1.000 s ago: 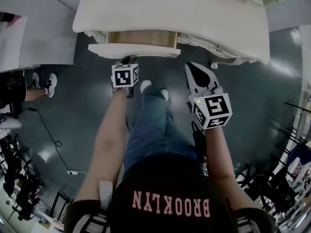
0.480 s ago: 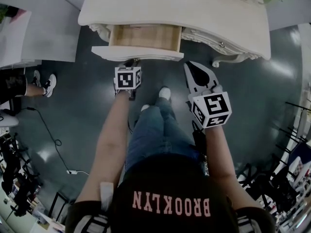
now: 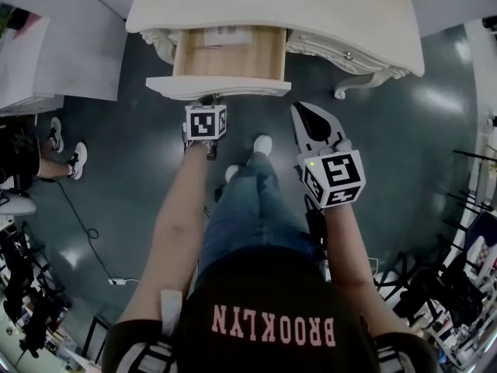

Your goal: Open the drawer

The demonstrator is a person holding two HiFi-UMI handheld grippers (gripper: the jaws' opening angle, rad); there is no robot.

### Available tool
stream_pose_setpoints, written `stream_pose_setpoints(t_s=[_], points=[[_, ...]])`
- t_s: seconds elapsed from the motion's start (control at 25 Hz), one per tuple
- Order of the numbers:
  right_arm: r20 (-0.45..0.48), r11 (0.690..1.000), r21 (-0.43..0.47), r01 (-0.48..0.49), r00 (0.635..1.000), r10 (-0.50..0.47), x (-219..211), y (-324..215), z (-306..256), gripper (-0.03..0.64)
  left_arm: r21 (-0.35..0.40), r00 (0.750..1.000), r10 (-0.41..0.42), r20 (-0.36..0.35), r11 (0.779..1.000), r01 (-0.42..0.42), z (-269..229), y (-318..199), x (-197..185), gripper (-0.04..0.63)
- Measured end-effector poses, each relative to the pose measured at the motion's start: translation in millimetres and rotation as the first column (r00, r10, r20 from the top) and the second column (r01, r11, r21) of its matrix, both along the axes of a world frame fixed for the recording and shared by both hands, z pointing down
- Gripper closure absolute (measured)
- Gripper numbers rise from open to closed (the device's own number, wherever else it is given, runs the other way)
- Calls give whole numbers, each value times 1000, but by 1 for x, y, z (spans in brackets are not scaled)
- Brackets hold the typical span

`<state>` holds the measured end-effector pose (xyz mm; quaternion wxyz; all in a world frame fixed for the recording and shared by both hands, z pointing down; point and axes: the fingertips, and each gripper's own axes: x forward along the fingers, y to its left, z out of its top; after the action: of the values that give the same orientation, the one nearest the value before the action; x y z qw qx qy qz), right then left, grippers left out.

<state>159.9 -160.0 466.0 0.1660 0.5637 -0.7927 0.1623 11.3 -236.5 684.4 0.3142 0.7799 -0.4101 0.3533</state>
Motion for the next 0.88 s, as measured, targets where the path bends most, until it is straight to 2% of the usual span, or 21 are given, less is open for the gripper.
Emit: stream_pose_setpoints(t_s=[0.28,0.44,0.48,0.52,0.56,0.72,0.88], points=[[-10,998,-13,-54,998,54,-3,42,3,620,7,1000,16,11,1000,-17,3,6,3,477],[-9,996,-14,-84,996,84,-5,67,0,620,11,997,44,63,999,-44,-5,11,-3,488],[-8,995,-10,-94,996,94,-6,73,-1,620,22,995,48,84,999,-50,-10,12,-7,523],[-6,994,-6,-106,994,106,-6,78,-3,620,42,994,51,100,998,-55,-17,12,-10,587],[-4,993,-1,-118,993,118,-6,83,-5,620,65,993,53,104,996,-60,-24,13,-14,589],[3,988,24,-155,988,155,-8,97,-15,620,115,998,36,47,992,-41,-42,29,-22,589],[6,984,57,-169,986,169,-15,106,-32,620,184,999,38,26,982,-42,-79,46,-31,591]])
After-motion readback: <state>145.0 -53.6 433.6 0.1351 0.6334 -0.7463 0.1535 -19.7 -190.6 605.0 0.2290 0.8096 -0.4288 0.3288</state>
